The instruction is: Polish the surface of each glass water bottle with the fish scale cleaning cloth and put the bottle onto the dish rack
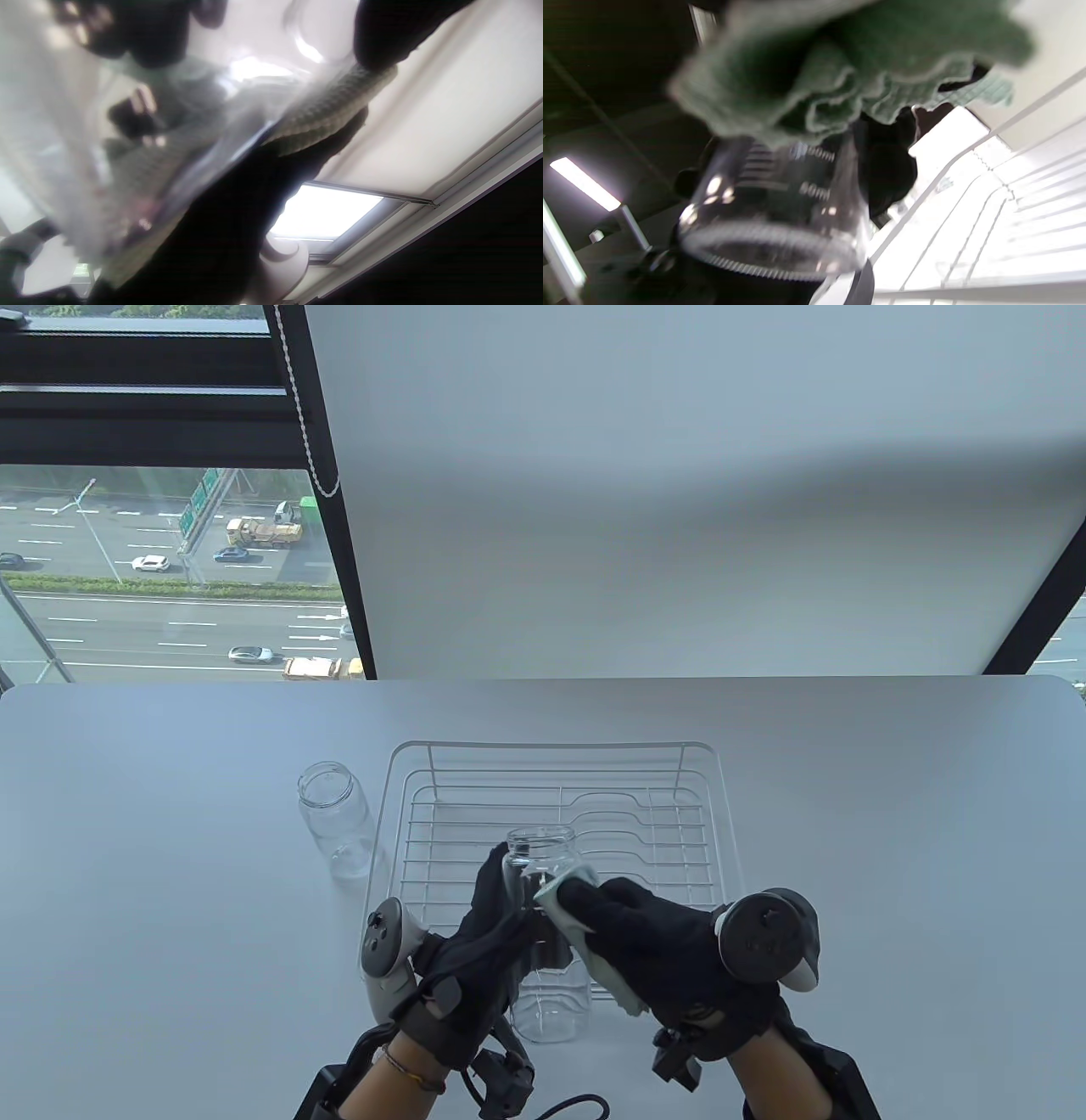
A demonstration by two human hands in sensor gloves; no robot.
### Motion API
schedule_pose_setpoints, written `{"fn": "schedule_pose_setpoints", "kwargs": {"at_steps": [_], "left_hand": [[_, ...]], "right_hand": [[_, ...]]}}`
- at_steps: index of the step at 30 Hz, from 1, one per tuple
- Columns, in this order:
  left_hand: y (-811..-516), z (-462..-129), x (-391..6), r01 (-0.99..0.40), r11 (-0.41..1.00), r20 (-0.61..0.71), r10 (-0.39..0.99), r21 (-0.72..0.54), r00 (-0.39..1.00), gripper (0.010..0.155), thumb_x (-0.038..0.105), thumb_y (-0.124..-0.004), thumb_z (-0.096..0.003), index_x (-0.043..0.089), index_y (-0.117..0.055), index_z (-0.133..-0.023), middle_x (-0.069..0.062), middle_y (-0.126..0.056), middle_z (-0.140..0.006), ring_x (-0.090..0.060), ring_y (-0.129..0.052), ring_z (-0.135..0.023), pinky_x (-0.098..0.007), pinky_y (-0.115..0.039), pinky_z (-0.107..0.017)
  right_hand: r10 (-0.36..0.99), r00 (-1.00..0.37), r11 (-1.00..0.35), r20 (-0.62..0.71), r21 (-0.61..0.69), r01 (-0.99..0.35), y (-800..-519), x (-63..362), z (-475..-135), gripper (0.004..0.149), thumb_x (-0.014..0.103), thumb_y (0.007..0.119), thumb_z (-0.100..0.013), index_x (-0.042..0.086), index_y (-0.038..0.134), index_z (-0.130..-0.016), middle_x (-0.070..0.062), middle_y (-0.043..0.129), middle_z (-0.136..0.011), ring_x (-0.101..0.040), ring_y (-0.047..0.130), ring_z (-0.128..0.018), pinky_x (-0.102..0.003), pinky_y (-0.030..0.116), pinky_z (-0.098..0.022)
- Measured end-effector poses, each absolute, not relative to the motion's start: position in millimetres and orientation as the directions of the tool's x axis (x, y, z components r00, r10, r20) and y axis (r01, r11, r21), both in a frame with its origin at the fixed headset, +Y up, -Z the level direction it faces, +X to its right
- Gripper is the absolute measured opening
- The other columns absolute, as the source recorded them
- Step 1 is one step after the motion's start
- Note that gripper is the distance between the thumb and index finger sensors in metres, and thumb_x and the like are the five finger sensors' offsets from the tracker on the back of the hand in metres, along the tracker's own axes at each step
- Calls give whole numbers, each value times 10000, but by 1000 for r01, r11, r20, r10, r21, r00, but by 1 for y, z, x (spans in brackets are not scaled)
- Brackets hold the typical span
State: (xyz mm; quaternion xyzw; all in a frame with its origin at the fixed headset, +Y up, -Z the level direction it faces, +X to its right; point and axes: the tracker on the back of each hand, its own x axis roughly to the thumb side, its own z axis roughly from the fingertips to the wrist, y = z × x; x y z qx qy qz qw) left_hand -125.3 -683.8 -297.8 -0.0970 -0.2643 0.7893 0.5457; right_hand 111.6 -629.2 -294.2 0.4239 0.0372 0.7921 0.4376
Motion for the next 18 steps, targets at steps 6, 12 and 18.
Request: {"fn": "schedule_pose_setpoints", "kwargs": {"at_steps": [6,12,18], "left_hand": [[-683,-299,-130,-807,-244,123,924,-537,-362,935,557,-709,-551,189,-56,-1110,-243,-295,-1113,-573,-675,-903,-706,-648,-623],[-681,-297,-126,-788,-216,136,925,-576,-354,933,555,-701,-559,181,-48,-1111,-248,-290,-1113,-575,-673,-904,-707,-646,-625],[-680,-298,-133,-827,-208,174,923,-523,-343,932,555,-704,-557,195,-46,-1110,-237,-279,-1117,-570,-658,-917,-709,-635,-632]], "right_hand": [[763,-266,-623,589,560,-546,-630,107,-295,528,308,802,-550,532,614,-990,-172,796,-817,-283,950,-604,-526,794,-524],[646,-337,-634,685,237,-736,-622,109,-284,533,329,772,-535,542,604,-994,-158,801,-817,-264,952,-583,-522,805,-508],[711,-329,-691,621,531,-491,-625,101,-287,517,313,785,-553,533,612,-988,-172,791,-820,-286,940,-606,-533,783,-528]]}}
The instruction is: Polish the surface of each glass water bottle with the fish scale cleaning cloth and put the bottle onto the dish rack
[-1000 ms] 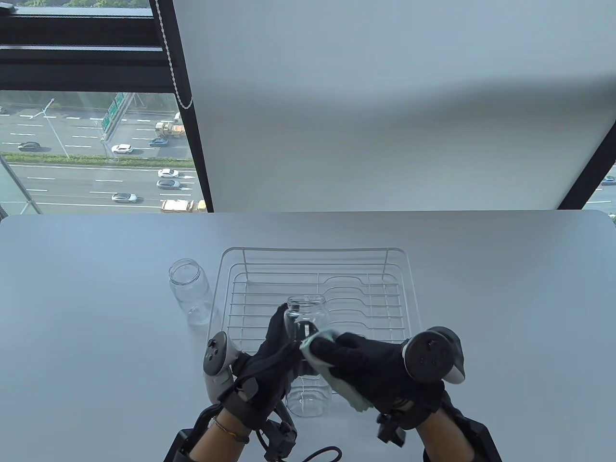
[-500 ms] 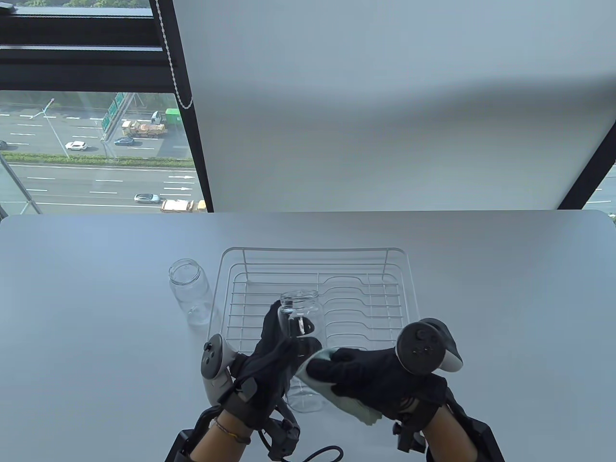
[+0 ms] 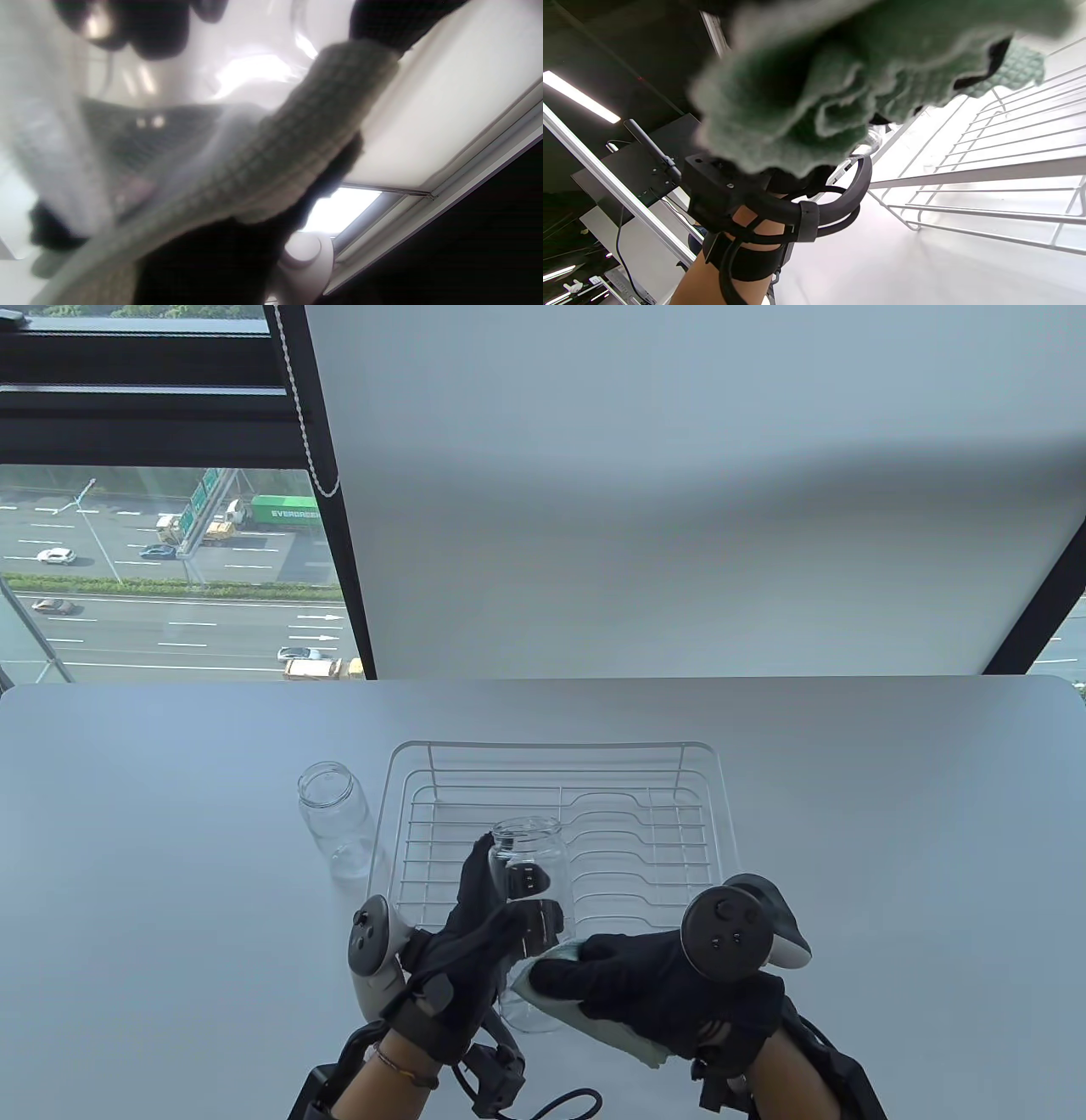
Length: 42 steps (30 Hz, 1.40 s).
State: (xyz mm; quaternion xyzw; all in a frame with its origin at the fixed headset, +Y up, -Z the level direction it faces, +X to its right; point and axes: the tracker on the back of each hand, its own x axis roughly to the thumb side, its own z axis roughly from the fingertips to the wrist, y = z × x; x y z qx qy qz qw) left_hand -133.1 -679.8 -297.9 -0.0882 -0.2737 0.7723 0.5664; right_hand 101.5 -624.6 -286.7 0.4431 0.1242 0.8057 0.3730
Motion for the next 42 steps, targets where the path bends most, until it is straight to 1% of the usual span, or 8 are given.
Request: {"fn": "schedule_pose_setpoints", "kwargs": {"at_steps": [5,11,18,24,27,30,37,42], "left_hand": [[-684,-296,-124,-785,-204,121,935,-586,-333,936,552,-704,-557,183,-45,-1109,-249,-284,-1113,-576,-668,-907,-707,-644,-626],[-686,-299,-131,-823,-244,137,923,-513,-359,929,546,-717,-549,187,-73,-1115,-245,-305,-1114,-580,-678,-900,-713,-645,-620],[-684,-297,-125,-753,-195,126,930,-628,-346,942,540,-703,-563,186,-15,-1101,-247,-248,-1118,-581,-635,-926,-713,-622,-642],[-681,-299,-134,-838,-223,184,917,-499,-354,935,531,-730,-546,187,-71,-1114,-247,-297,-1114,-587,-666,-907,-718,-639,-626],[-684,-299,-135,-841,-228,186,915,-491,-357,938,539,-722,-548,197,-50,-1106,-240,-277,-1117,-580,-654,-918,-720,-642,-625],[-683,-299,-128,-767,-199,155,919,-610,-362,943,545,-719,-553,190,-44,-1108,-241,-277,-1121,-575,-660,-922,-717,-652,-623],[-683,-299,-132,-816,-200,196,914,-543,-354,933,539,-728,-544,197,-75,-1116,-234,-299,-1126,-576,-676,-915,-721,-656,-618],[-684,-299,-127,-782,-192,175,917,-594,-358,942,529,-723,-541,190,-53,-1109,-239,-279,-1127,-582,-667,-920,-722,-659,-617]], "right_hand": [[662,-387,-576,641,106,-810,-626,111,-284,553,342,740,-552,515,518,-1028,-141,799,-855,-274,943,-624,-526,789,-538],[768,-288,-635,572,619,-462,-632,103,-292,512,306,804,-545,531,628,-970,-174,778,-824,-296,939,-616,-539,780,-535],[674,-343,-562,654,153,-813,-627,112,-286,544,330,768,-541,528,574,-1009,-141,808,-845,-272,951,-622,-525,792,-541],[753,-279,-646,595,589,-486,-632,102,-291,510,321,812,-540,527,634,-971,-159,805,-799,-272,964,-581,-516,805,-508],[744,-290,-638,602,511,-575,-630,104,-292,532,317,800,-551,527,601,-997,-168,803,-813,-283,949,-597,-527,788,-520],[707,-321,-540,630,188,-821,-628,111,-288,552,355,771,-548,527,544,-1021,-133,830,-820,-256,966,-585,-507,808,-509],[725,-307,-675,617,546,-496,-625,103,-287,520,332,808,-542,533,611,-980,-154,809,-794,-267,965,-577,-514,805,-507],[703,-322,-557,634,211,-803,-627,113,-288,555,341,773,-554,524,540,-1024,-147,816,-834,-277,958,-603,-523,795,-522]]}}
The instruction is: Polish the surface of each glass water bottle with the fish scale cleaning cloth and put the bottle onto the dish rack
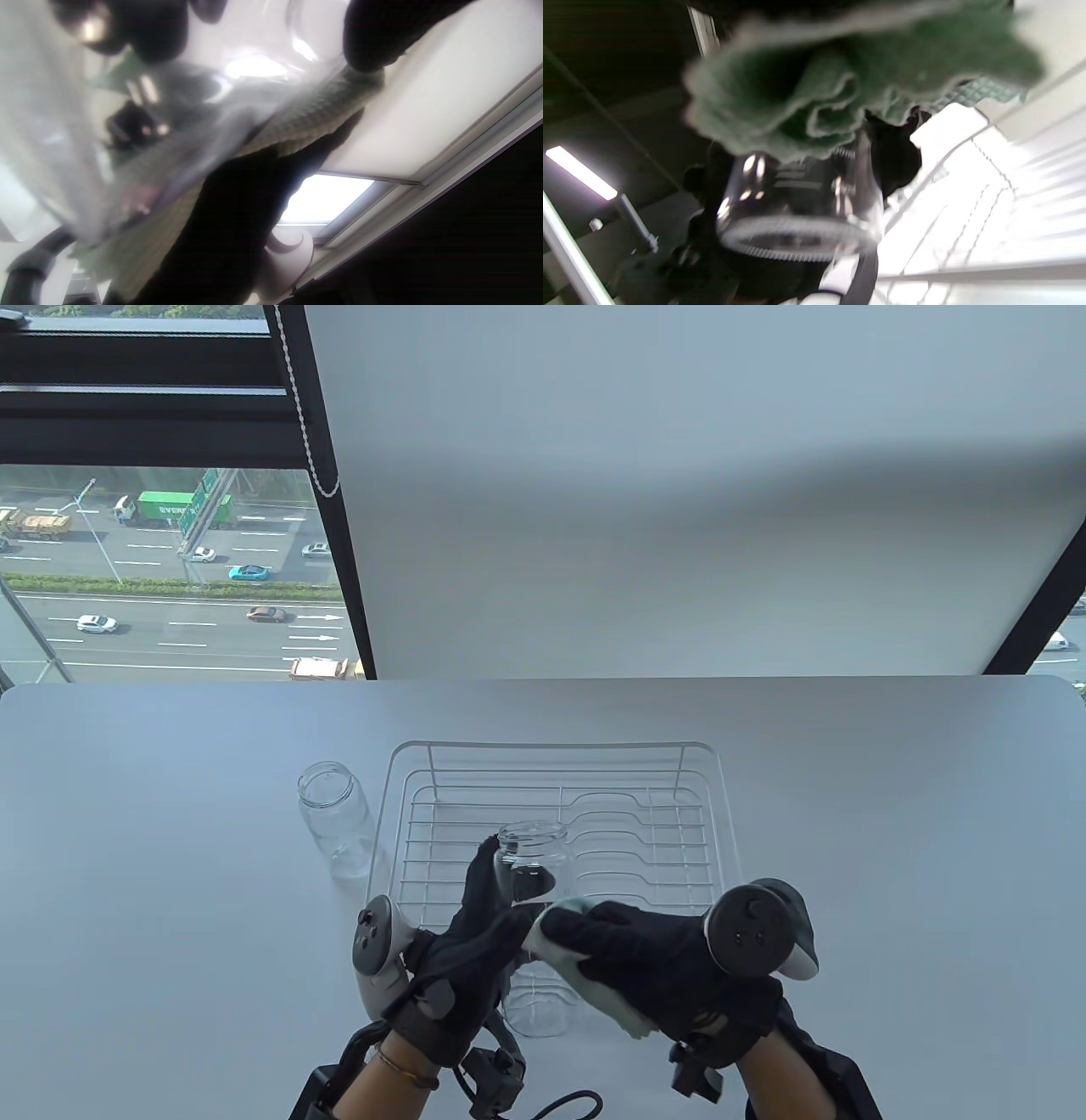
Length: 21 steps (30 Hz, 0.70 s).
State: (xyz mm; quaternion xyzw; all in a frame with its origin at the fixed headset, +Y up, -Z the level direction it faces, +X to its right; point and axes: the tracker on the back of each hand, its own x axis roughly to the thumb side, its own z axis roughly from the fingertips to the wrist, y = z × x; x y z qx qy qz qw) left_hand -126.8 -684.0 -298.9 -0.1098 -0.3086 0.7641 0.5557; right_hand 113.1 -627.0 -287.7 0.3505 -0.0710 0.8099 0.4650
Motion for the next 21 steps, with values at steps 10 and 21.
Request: {"fn": "schedule_pose_setpoints", "kwargs": {"at_steps": [10,21], "left_hand": [[-684,-301,-138,-813,-254,196,893,-524,-405,930,521,-718,-541,191,-61,-1111,-238,-282,-1129,-587,-676,-916,-724,-668,-616],[-685,-302,-138,-819,-292,198,879,-495,-433,931,447,-767,-522,187,-93,-1109,-267,-286,-1122,-629,-657,-914,-737,-655,-624]], "right_hand": [[737,-266,-657,621,565,-500,-629,98,-290,518,326,845,-527,512,654,-970,-157,839,-766,-274,979,-552,-519,810,-493],[721,-285,-675,632,545,-498,-629,101,-291,519,334,837,-530,518,639,-973,-145,817,-790,-264,968,-573,-514,807,-505]]}}
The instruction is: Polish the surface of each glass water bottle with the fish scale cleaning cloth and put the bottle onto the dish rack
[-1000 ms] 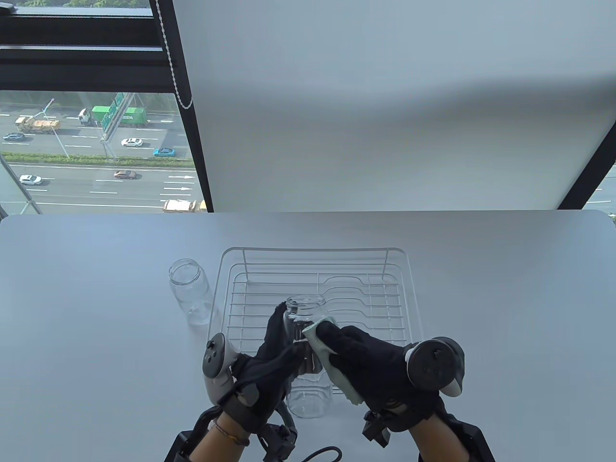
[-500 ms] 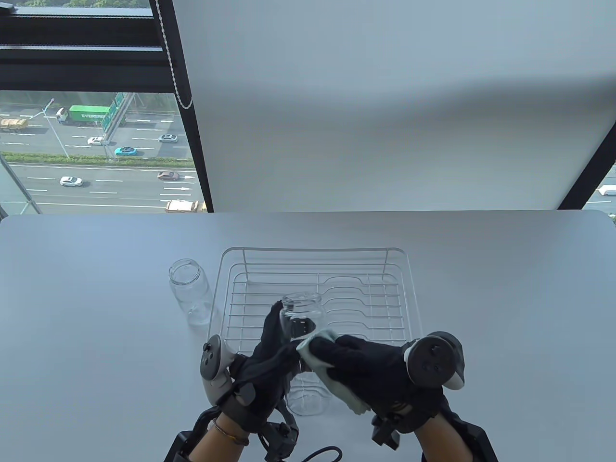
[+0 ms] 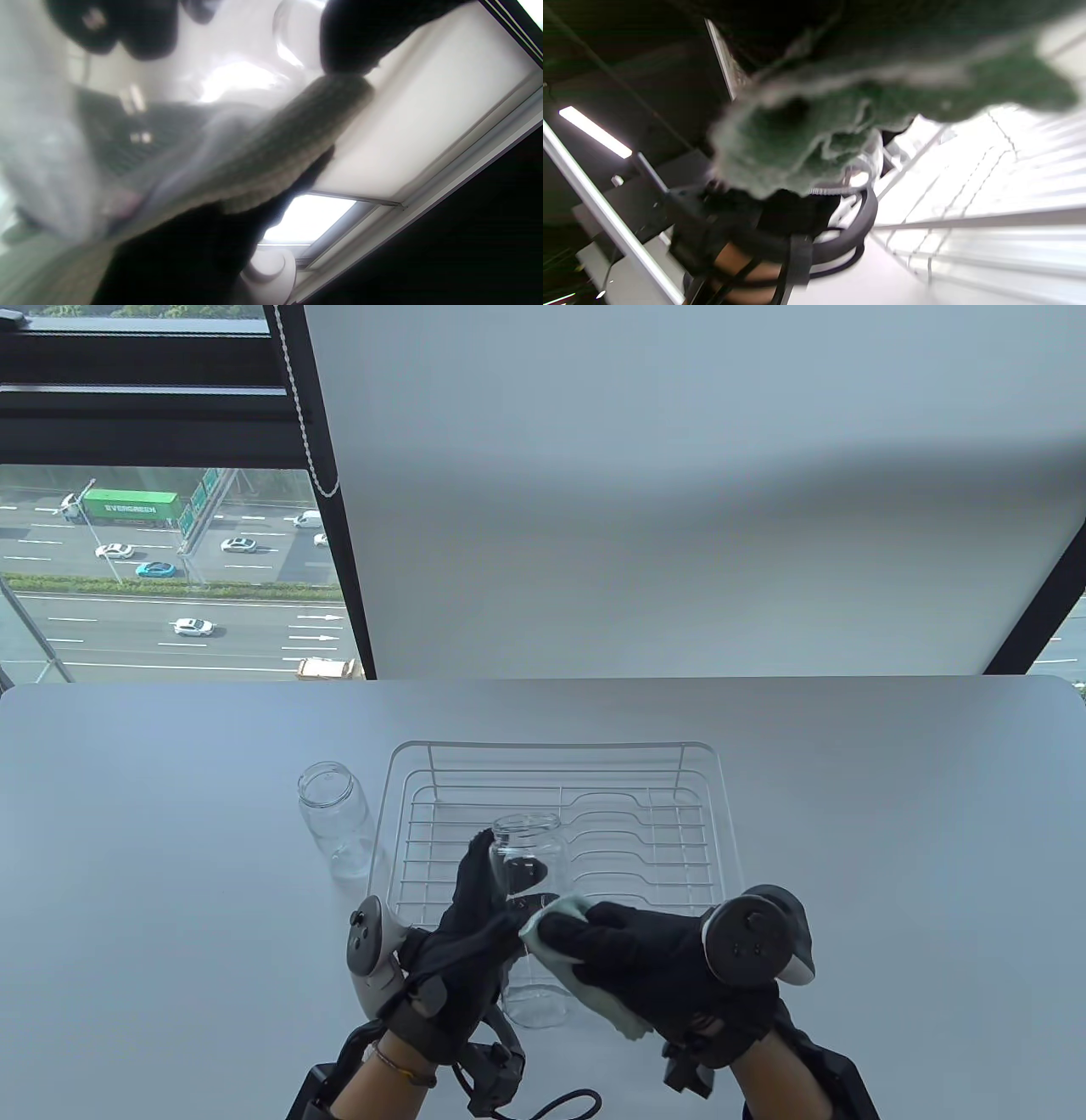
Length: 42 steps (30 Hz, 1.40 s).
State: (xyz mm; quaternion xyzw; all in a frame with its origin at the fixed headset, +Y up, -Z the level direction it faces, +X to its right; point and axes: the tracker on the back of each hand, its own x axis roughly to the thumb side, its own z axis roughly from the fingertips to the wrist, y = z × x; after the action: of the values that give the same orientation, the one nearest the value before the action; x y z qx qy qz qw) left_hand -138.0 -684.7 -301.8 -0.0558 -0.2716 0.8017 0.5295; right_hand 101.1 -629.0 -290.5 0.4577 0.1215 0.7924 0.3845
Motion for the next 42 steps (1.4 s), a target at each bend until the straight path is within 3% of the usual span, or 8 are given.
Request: {"fn": "schedule_pose_setpoints", "kwargs": {"at_steps": [3,7,13,21,27,34,40,42], "left_hand": [[-687,-301,-138,-832,-268,208,889,-486,-408,925,467,-766,-528,220,-86,-1104,-292,-318,-1110,-620,-687,-903,-709,-691,-636],[-687,-300,-132,-823,-235,206,899,-516,-386,918,494,-771,-538,226,-103,-1109,-305,-338,-1099,-606,-723,-887,-663,-744,-630],[-691,-303,-138,-855,-293,218,885,-428,-412,867,518,-737,-548,259,-135,-1116,-304,-362,-1095,-606,-771,-834,-644,-781,-593],[-693,-298,-128,-870,-199,234,914,-451,-331,830,551,-693,-551,281,-161,-1128,-255,-344,-1128,-566,-786,-845,-607,-802,-578],[-694,-301,-139,-879,-290,232,890,-378,-393,839,547,-713,-550,233,-194,-1129,-258,-376,-1124,-576,-801,-820,-612,-806,-564],[-696,-299,-132,-869,-247,218,905,-430,-365,851,559,-710,-556,240,-172,-1132,-264,-362,-1123,-568,-796,-830,-607,-804,-568],[-696,-302,-143,-873,-317,212,886,-371,-412,846,552,-717,-553,229,-192,-1131,-271,-370,-1116,-579,-796,-821,-619,-801,-561],[-696,-300,-142,-886,-274,222,901,-374,-373,850,568,-707,-551,231,-188,-1133,-266,-382,-1118,-565,-814,-819,-605,-816,-556]], "right_hand": [[738,-273,-654,617,554,-515,-630,101,-292,525,323,846,-527,512,648,-975,-160,826,-776,-276,970,-565,-522,803,-501],[670,-357,-540,651,98,-836,-632,110,-288,549,363,781,-539,477,564,-1031,-110,830,-825,-239,965,-601,-499,809,-525],[764,-237,-625,600,599,-500,-634,96,-291,524,340,834,-536,506,623,-986,-160,809,-778,-265,965,-568,-515,804,-503],[725,-333,-508,603,142,-850,-639,112,-293,534,370,746,-552,488,548,-1034,-134,817,-818,-247,962,-589,-504,809,-514],[786,-219,-598,578,621,-507,-639,95,-295,526,343,827,-541,521,605,-983,-162,806,-781,-269,960,-569,-518,801,-503],[732,-330,-541,597,213,-814,-642,105,-292,543,390,737,-561,496,520,-1046,-144,812,-820,-257,957,-595,-512,801,-517],[757,-251,-635,604,588,-501,-639,87,-291,517,362,789,-551,540,581,-989,-162,803,-773,-261,955,-559,-515,800,-499],[795,-204,-581,571,619,-528,-641,88,-295,514,348,804,-544,520,615,-990,-177,824,-749,-278,963,-538,-529,798,-487]]}}
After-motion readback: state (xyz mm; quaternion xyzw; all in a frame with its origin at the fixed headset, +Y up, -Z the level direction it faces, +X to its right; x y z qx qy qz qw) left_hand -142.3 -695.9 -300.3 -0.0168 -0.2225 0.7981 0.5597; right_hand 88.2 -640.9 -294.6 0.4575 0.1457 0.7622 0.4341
